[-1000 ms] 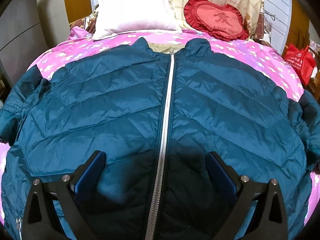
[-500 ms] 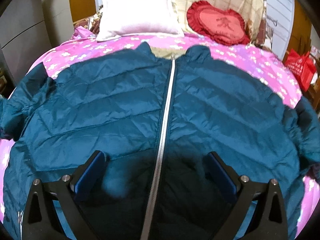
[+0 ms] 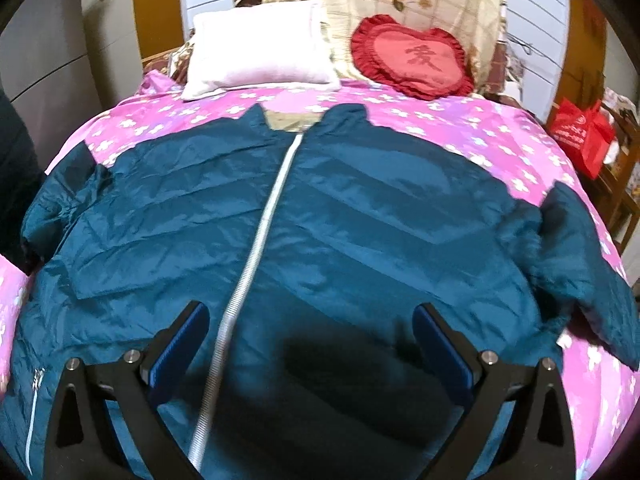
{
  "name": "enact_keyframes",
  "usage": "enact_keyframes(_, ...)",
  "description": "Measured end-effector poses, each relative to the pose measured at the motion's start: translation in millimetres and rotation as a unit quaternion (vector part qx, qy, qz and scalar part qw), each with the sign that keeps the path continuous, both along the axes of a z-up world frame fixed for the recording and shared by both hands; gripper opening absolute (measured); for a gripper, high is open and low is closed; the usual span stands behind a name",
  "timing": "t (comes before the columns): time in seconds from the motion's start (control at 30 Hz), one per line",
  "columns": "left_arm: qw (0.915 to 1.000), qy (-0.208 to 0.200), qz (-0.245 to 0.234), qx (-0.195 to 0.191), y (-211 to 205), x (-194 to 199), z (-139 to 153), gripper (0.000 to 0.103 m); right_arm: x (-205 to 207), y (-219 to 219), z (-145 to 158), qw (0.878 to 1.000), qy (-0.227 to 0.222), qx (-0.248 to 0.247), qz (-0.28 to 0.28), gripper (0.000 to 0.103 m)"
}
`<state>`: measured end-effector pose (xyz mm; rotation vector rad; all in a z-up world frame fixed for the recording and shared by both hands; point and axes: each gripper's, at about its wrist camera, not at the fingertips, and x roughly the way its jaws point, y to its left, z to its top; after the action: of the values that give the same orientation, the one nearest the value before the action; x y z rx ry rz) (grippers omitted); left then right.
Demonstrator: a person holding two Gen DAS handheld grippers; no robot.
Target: Fold large clothes
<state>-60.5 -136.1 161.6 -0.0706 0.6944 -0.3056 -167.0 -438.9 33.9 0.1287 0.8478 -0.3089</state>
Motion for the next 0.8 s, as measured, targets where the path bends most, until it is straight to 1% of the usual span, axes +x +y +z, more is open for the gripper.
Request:
enact_keyframes(0.33, 0.9965, 0.013, -0.08, 0.022, -106.1, -22.2, -13.6, 0.0, -32.8, -42.7, -0.4, 0.999, -0.01, 0.024, -0.034, 0.103)
enact_keyframes(0.43, 0.994, 0.021, -0.102, 0.034, -138.0, -29.9, -23.8, 0.0, -38.2, -50.8, -0.7, 0.999, -0.014, 0.026, -0.04, 0.103)
enact_keyframes(0.57, 0.9901, 0.038, -0.129, 0.039, -172.1, -38.6, -40.5, 0.0, -42.3, -59.7, -6.6, 0.998, -0.013, 0.035, -0.045, 0.103)
enact_keyframes(0.8, 0.9841, 0.065, -0.157, 0.05, -215.3, -46.3, -70.6, 0.0, -46.5, -74.0, -18.2, 0.997, -0.01, 0.05, -0.057, 0.103)
